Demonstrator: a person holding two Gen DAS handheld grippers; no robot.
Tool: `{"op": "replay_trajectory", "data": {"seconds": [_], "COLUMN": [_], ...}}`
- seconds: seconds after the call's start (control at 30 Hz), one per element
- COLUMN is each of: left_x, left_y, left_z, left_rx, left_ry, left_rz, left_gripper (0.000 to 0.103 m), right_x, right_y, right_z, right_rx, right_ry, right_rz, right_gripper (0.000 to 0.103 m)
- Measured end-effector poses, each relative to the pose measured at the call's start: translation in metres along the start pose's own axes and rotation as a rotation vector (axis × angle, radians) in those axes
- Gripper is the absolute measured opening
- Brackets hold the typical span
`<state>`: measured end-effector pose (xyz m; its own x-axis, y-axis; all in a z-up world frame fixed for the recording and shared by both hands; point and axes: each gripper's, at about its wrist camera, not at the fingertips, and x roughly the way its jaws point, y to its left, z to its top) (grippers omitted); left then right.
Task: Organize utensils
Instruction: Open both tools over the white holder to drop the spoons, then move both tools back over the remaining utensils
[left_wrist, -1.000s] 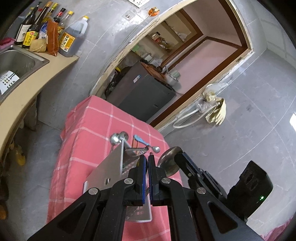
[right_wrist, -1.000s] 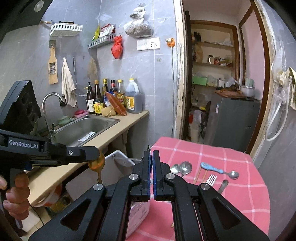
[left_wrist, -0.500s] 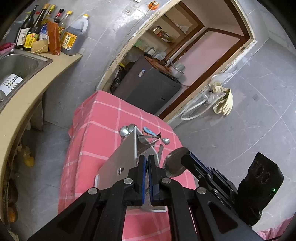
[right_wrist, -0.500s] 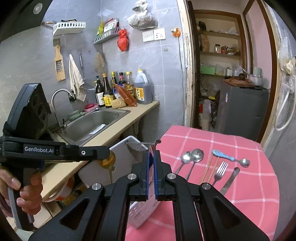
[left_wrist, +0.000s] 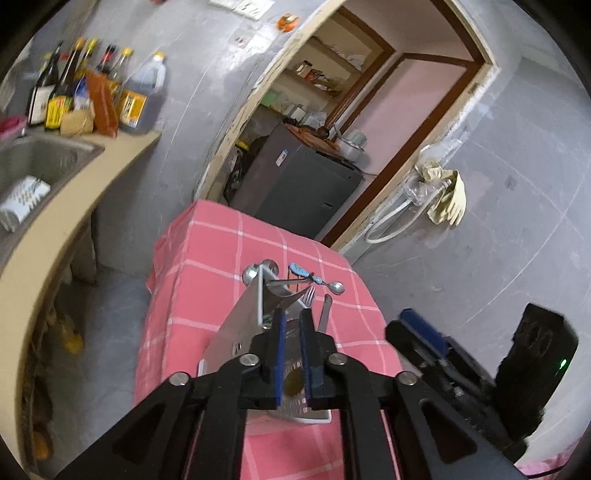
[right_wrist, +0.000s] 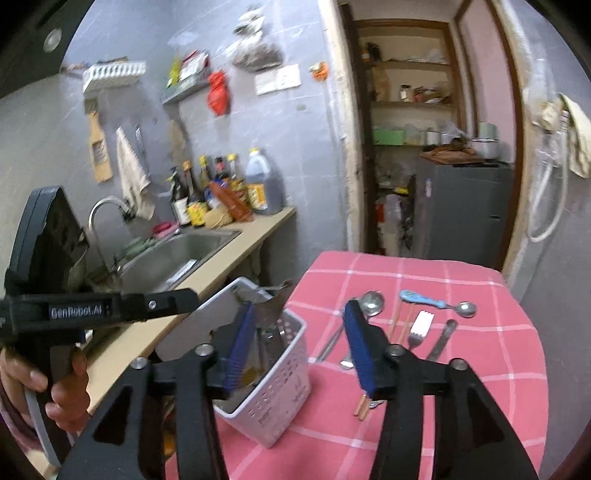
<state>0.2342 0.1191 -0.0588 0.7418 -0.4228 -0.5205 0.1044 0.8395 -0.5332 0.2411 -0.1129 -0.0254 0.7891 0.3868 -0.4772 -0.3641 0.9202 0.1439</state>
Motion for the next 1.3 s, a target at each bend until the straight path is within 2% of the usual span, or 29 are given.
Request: {"op": "replay_trajectory", "data": {"seconds": [0.1,0.17,0.3,0.37,0.57,0.87,1.1,1.3], "left_x": [-0.004,-0.007,-0.011,-0.012,-0.016,-0.006,0.017,0.050], "left_y": [-0.013,-0.019,-0.033,-0.040,-0.065,-0.101,-0.125,-0.145], "left_z": [0.000,-0.001,-0.002,-0.003,-0.008,-0.016,-0.018,-0.015], "left_rx": [0.053,0.075,0.116,0.139,0.221,0.288,0.312,0.305], "left_ry": [-0.032,-0.058,-0.089,-0.105,-0.158,-0.195,-0.208,-0.214], "left_rz": [0.023,0.025,0.036,0.046,0.077,0.077,0.097,0.132], "left_gripper": [0.032,0.050,0.054,0.062,0.085,0.098,0.100,0.101], "right_x": [-0.012,-0.022,-0.042,-0.052,-0.080,-0.103,-0.101,-0.082], "right_y": [-0.009,-0.014,-0.024,-0.031,-0.048,-0.075,-0.113,-0.157], "right_z": [0.003,0.004,0.006,0.007,0.004,0.005,0.011,0.017], "right_rx": [0.025,0.038,0.067,0.082,0.107,0.120,0.126,0.121], "right_ry": [-0.031,-0.054,-0.096,-0.116,-0.162,-0.194,-0.199,-0.181], "right_rz": [-0.045,-0.083,-0.144,-0.171,-0.256,-0.312,-0.323,-0.308], "right_gripper": [0.060,0.070,0.081,0.092,0.102,0.102,0.102,0.102]}}
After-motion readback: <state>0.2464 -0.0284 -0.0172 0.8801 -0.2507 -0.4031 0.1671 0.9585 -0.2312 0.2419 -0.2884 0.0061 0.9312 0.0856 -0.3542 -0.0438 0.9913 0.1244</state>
